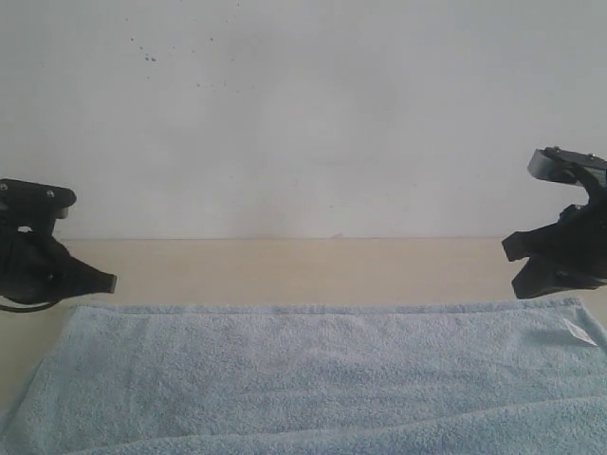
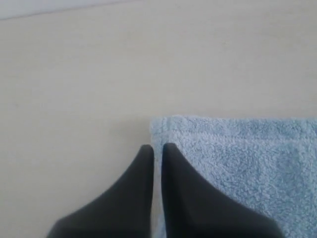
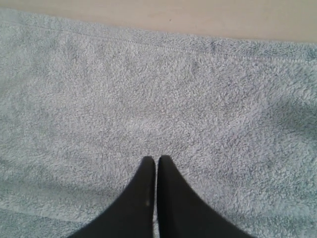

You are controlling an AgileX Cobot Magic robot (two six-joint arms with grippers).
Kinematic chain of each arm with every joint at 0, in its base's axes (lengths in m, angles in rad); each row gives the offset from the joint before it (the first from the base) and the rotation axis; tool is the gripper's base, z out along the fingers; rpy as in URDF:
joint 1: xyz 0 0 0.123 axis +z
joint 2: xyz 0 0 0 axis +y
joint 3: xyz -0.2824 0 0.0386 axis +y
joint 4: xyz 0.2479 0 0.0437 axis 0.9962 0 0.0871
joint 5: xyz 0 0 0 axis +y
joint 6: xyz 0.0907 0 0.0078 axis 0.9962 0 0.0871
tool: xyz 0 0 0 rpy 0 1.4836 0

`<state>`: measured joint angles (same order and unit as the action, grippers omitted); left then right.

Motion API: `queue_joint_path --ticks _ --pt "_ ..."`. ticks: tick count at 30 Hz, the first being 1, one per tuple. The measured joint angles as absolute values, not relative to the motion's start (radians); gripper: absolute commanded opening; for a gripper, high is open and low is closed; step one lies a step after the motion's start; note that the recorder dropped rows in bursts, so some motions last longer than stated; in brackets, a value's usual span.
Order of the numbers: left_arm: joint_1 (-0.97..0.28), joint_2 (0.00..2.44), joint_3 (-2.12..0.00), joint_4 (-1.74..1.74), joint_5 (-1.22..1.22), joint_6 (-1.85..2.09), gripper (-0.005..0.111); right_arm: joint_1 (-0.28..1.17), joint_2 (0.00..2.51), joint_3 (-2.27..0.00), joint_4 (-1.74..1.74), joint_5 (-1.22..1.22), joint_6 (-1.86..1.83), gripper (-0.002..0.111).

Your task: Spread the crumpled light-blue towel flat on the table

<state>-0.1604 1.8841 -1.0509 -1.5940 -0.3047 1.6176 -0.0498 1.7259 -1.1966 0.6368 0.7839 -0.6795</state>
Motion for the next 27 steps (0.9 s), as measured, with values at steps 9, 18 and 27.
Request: queue_joint_path --ticks 9,18,27 --pt "-0.16 1.988 -1.064 -1.534 -0.296 1.619 0.006 -0.05 1.726 -1.197 0.637 0.778 -0.694 0.001" --pt "-0.16 2.04 -1.133 -1.526 -0.296 1.619 0.006 -0.05 1.726 -1.197 0.637 0.771 -0.698 0.001" --pt "-0.085 2.053 -1.135 -1.695 -0.197 1.703 0.006 -0.05 1.726 -1.197 0.637 0.757 -0.702 0.001"
